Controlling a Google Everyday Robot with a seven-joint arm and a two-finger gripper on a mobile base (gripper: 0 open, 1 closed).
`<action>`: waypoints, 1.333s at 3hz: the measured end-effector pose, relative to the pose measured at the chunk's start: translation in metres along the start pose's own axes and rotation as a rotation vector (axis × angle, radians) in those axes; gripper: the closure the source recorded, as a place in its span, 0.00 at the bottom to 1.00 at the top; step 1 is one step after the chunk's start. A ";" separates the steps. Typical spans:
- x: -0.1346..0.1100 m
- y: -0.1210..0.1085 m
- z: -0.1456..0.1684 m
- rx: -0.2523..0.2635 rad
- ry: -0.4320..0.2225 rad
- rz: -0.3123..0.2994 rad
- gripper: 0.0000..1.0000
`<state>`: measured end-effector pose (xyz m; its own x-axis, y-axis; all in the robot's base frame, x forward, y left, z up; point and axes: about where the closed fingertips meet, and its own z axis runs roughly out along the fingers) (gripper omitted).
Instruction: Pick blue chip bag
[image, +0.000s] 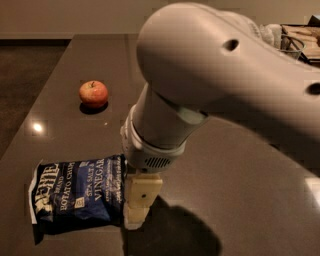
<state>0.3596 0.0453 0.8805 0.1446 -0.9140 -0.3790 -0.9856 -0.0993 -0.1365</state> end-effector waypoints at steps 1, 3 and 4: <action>-0.016 0.002 0.016 -0.011 0.013 -0.007 0.00; -0.039 -0.001 0.043 -0.035 0.062 -0.020 0.01; -0.037 -0.003 0.057 -0.066 0.097 -0.017 0.19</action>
Offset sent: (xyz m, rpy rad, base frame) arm -0.0003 0.0603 -0.0305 -0.0666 0.0356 0.0199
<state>0.3618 0.1015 0.8431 0.1558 -0.9453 -0.2865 -0.9871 -0.1384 -0.0802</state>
